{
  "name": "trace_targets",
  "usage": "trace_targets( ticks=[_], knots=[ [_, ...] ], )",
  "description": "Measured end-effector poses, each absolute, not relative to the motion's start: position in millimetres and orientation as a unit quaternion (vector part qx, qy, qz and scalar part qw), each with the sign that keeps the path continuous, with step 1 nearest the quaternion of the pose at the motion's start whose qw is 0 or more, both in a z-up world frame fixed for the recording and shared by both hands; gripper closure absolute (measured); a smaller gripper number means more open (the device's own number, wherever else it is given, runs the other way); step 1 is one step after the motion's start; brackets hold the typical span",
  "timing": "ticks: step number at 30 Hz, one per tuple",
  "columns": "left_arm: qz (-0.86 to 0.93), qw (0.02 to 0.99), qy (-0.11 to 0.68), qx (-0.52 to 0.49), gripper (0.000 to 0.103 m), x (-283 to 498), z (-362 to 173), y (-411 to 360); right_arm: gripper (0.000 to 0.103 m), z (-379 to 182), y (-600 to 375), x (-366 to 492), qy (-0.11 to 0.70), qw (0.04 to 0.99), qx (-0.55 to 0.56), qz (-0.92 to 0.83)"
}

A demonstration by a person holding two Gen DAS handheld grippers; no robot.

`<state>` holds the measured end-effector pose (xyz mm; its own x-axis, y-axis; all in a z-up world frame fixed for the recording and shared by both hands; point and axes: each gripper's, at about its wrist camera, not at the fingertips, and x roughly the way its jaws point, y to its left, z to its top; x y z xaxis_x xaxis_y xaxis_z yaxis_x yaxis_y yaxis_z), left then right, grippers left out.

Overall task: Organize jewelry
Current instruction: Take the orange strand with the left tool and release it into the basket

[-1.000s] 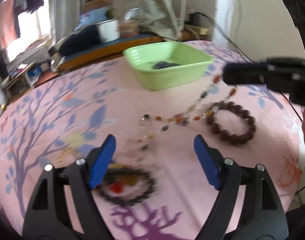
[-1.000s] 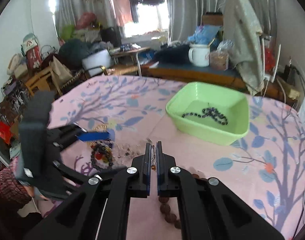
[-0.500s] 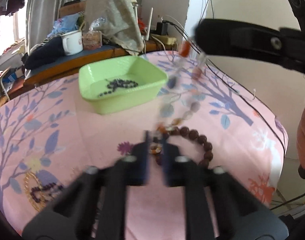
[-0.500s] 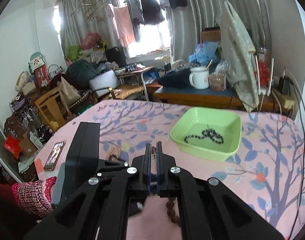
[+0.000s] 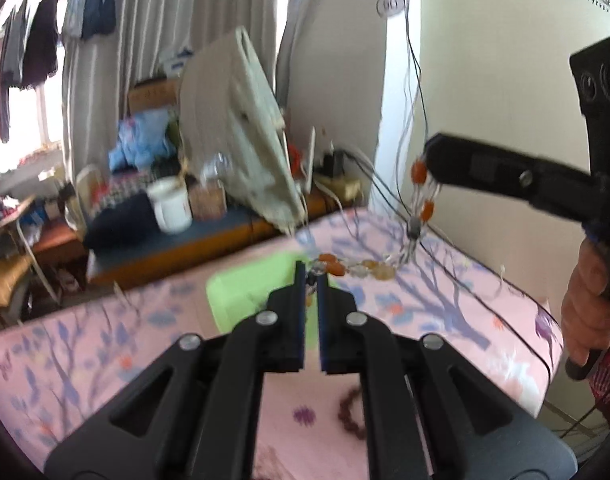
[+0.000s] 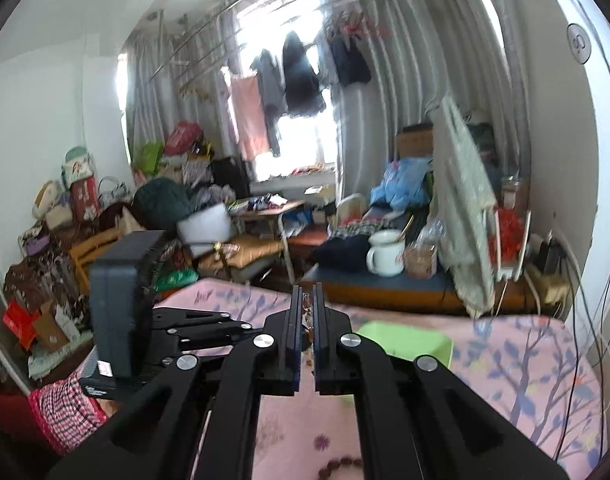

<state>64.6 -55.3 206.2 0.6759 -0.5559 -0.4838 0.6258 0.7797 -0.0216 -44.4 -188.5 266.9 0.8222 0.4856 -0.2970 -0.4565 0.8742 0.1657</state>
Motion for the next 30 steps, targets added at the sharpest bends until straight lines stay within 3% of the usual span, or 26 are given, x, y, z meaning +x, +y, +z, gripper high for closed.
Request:
trace_targets(
  ticks=[6, 23, 25, 30],
  knots=[
    [-0.308, 0.915, 0.252, 0.073, 0.098, 102, 211, -71, 0.103, 254, -205, -6, 0.176, 0.957, 0.068, 0.221],
    [-0.281, 0.874, 0.390, 0.070, 0.098, 175, 96, -105, 0.103, 126, -217, 68, 0.297, 0.931, 0.109, 0.181],
    [-0.267, 0.864, 0.419, 0.078, 0.090, 180, 84, -106, 0.103, 112, -217, 76, 0.313, 0.924, 0.127, 0.180],
    [-0.253, 0.866, 0.425, 0.070, 0.087, 174, 78, -88, 0.103, 96, -224, 81, 0.335, 0.907, 0.182, 0.179]
  ],
)
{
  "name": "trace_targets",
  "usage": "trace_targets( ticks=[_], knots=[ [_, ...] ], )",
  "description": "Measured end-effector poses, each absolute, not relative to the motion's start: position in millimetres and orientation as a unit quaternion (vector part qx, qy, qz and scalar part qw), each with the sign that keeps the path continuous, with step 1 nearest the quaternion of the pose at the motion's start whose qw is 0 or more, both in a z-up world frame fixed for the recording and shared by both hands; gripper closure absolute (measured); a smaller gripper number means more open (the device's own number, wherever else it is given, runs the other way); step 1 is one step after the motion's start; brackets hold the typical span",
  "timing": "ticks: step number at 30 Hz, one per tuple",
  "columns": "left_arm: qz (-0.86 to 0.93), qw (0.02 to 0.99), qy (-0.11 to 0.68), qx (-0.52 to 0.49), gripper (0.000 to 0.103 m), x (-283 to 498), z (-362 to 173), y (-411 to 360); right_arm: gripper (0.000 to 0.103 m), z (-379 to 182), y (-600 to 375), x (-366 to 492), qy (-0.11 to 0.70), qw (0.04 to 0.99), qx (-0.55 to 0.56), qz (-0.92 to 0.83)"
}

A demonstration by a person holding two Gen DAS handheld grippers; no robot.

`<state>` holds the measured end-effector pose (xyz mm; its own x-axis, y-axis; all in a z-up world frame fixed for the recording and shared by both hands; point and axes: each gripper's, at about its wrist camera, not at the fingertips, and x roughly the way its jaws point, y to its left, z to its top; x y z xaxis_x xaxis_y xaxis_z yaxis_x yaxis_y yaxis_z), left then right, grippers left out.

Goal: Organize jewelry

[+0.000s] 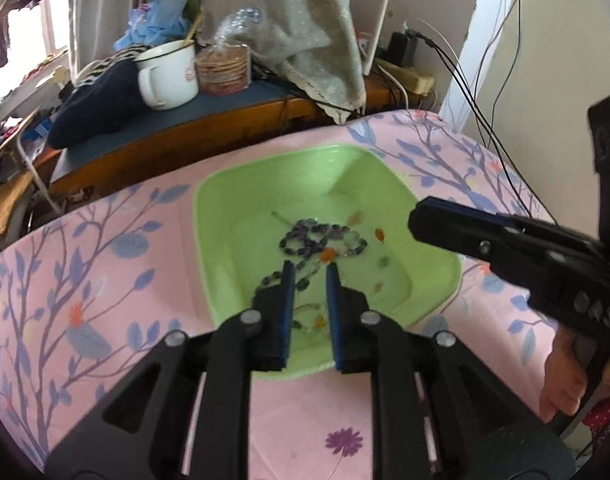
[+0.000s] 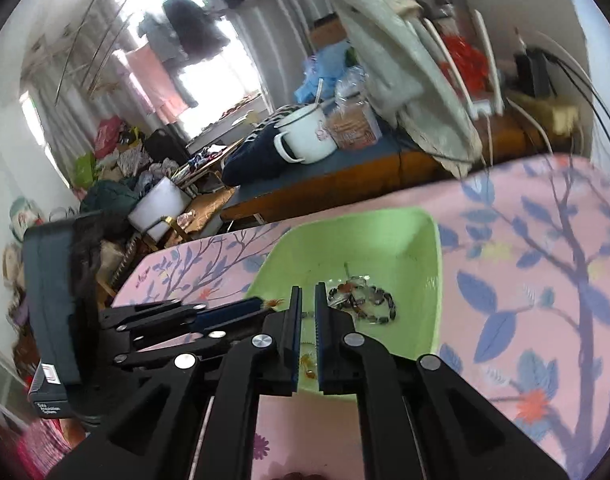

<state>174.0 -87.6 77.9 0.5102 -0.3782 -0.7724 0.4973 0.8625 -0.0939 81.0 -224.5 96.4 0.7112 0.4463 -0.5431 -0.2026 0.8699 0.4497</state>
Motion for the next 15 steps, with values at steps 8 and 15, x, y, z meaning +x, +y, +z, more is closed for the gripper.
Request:
trace_targets(
  ticks=[8, 15],
  knots=[
    [-0.250, 0.888, 0.384, 0.038, 0.069, 142, 109, -52, 0.103, 115, -213, 42, 0.314, 0.909, 0.181, 0.205],
    [-0.212, 0.919, 0.333, 0.003, 0.068, 90, 133, 29, 0.090, 123, -194, -4, 0.293, 0.909, 0.174, 0.241]
  ],
)
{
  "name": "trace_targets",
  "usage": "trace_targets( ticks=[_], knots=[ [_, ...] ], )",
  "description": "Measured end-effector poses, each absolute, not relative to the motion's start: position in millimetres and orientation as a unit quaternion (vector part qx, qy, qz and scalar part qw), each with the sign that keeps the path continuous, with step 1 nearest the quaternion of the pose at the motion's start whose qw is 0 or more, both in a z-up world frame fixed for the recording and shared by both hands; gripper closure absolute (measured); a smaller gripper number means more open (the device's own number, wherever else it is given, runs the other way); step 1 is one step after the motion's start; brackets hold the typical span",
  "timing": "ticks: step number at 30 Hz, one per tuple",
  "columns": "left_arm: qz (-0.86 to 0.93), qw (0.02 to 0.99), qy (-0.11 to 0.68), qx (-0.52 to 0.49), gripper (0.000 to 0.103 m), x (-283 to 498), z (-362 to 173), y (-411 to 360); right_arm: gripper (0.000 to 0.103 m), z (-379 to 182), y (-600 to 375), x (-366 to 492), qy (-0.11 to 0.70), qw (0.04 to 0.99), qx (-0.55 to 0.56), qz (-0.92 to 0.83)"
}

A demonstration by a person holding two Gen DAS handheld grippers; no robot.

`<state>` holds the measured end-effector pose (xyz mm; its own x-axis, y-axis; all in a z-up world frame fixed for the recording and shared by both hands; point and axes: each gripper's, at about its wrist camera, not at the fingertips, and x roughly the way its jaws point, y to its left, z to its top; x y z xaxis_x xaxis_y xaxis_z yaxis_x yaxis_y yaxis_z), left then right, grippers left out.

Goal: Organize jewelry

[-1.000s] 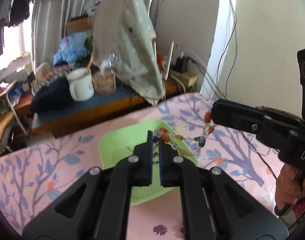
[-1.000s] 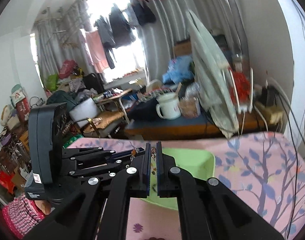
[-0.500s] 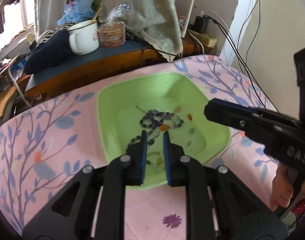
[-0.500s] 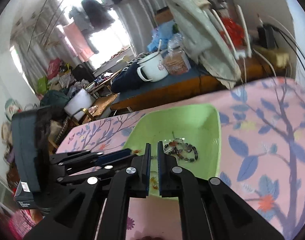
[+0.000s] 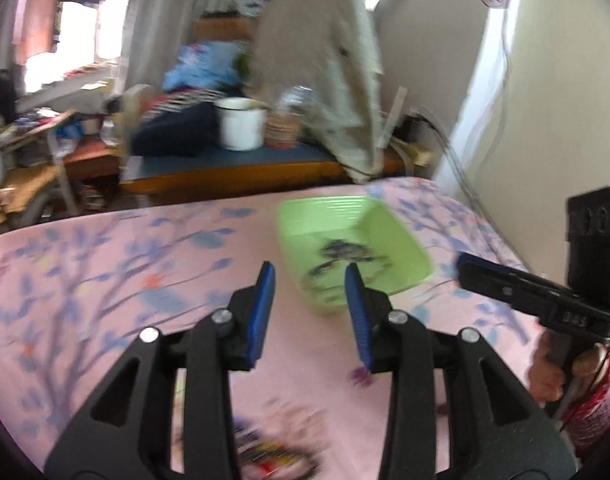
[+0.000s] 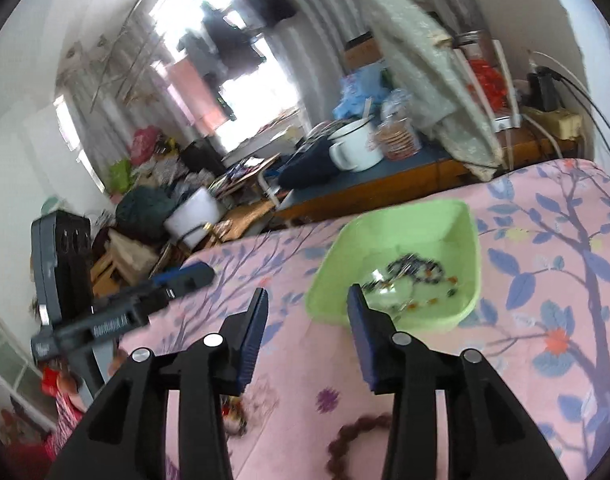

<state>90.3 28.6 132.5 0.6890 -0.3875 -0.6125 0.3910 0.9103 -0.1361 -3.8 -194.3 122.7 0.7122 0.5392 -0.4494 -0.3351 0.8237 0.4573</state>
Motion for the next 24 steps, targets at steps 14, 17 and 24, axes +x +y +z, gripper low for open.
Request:
trace_targets(
  ticks=[14, 17, 24],
  knots=[
    [-0.093, 0.913, 0.398, -0.008, 0.068, 33, 56, 132, 0.098, 46, -76, -3, 0.412, 0.865, 0.011, 0.286],
    [-0.100, 0.910, 0.402, -0.012, 0.068, 33, 52, 132, 0.100, 27, -66, 10, 0.431, 0.857, -0.025, 0.282],
    [-0.134, 0.913, 0.386, 0.009, 0.064, 31, 62, 106, 0.103, 30, -97, 13, 0.413, 0.876, -0.020, 0.247]
  ],
)
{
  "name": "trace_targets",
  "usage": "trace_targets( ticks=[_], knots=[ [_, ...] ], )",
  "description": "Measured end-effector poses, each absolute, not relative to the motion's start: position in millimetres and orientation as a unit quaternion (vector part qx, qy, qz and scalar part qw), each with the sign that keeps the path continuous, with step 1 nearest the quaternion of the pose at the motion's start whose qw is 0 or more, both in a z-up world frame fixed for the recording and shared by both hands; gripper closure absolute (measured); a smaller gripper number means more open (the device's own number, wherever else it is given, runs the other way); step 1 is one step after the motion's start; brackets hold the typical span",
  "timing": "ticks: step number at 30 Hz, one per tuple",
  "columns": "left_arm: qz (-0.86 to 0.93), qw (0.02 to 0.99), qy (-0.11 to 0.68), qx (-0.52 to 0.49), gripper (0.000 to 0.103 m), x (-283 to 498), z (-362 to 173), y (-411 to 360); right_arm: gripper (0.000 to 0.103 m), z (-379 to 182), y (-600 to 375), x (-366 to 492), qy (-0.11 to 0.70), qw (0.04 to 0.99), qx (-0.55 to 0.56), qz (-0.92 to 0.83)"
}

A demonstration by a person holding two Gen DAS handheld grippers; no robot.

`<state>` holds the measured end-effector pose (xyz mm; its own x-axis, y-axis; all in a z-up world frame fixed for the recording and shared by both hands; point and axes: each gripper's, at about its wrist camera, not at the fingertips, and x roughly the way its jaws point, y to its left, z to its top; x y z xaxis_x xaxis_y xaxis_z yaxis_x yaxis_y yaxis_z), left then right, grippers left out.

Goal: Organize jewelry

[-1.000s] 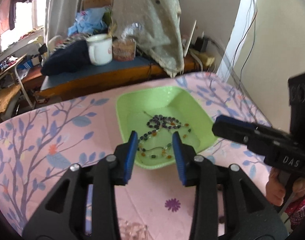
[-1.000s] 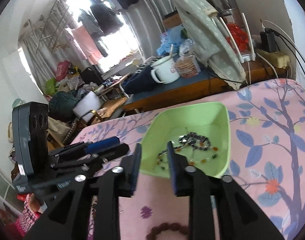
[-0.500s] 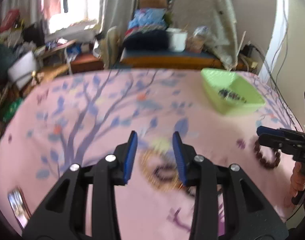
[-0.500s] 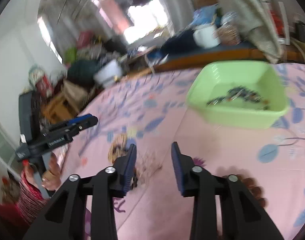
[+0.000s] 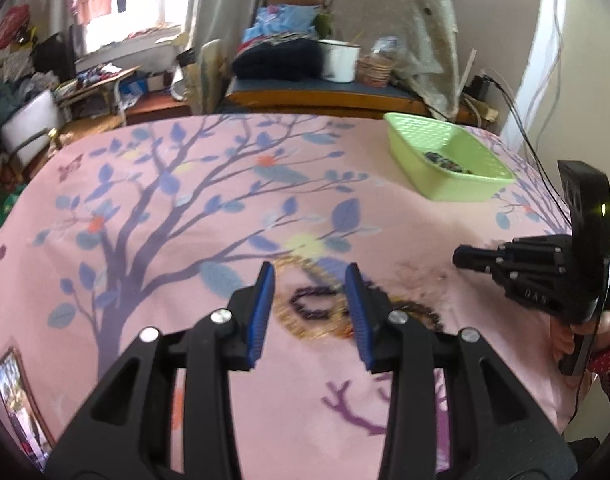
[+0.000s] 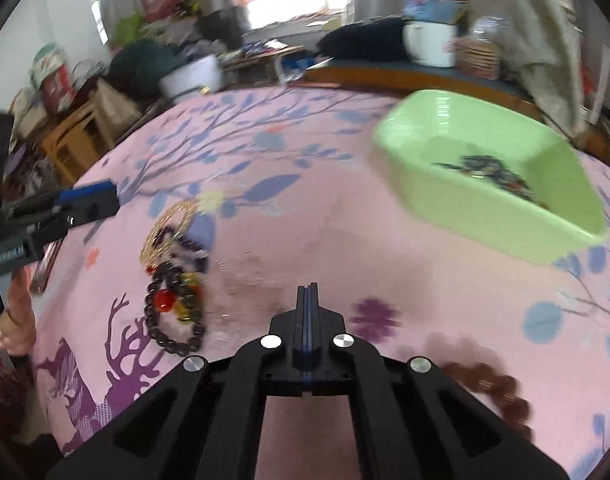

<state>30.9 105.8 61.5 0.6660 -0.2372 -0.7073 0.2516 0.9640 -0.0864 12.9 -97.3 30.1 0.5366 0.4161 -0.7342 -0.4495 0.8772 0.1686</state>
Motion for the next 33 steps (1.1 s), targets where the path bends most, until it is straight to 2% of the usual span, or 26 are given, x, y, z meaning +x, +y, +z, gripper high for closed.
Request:
trace_targets(
  ticks=[1, 3, 9, 14, 19, 26, 28, 29, 30, 32, 33],
  knots=[
    [-0.140, 0.912, 0.385, 0.015, 0.054, 31, 61, 97, 0.103, 33, -104, 13, 0.410, 0.879, -0.011, 0.243],
    [-0.153, 0.911, 0.382, 0.026, 0.047, 31, 59, 81, 0.103, 42, -121, 7, 0.396, 0.888, 0.001, 0.232],
    [-0.174, 0.900, 0.387, 0.095, 0.046, 34, 40, 25, 0.103, 48, -151, -2, 0.395, 0.882, 0.085, 0.242],
    [-0.160, 0.900, 0.392, 0.102, 0.046, 37, 36, 20, 0.103, 37, -149, -4, 0.416, 0.856, 0.136, 0.276],
    [-0.146, 0.902, 0.395, 0.097, 0.046, 40, 35, 30, 0.103, 22, -129, -7, 0.461, 0.838, 0.079, 0.283],
    [-0.137, 0.902, 0.401, 0.085, 0.045, 44, 34, 45, 0.103, 21, -117, -22, 0.423, 0.857, 0.009, 0.296],
    [-0.133, 0.904, 0.399, 0.079, 0.039, 44, 36, 51, 0.103, 23, -113, -27, 0.416, 0.860, -0.009, 0.296],
    [-0.130, 0.906, 0.397, 0.073, 0.037, 44, 37, 56, 0.102, 24, -109, -29, 0.415, 0.857, -0.015, 0.305],
    [-0.127, 0.907, 0.396, 0.068, 0.035, 44, 38, 59, 0.091, 24, -106, -30, 0.416, 0.854, -0.019, 0.313],
    [-0.123, 0.908, 0.397, 0.061, 0.035, 44, 38, 65, 0.081, 25, -98, -32, 0.419, 0.850, -0.032, 0.319],
    [-0.121, 0.908, 0.397, 0.058, 0.035, 44, 38, 67, 0.072, 25, -96, -32, 0.417, 0.848, -0.038, 0.323]
  ],
)
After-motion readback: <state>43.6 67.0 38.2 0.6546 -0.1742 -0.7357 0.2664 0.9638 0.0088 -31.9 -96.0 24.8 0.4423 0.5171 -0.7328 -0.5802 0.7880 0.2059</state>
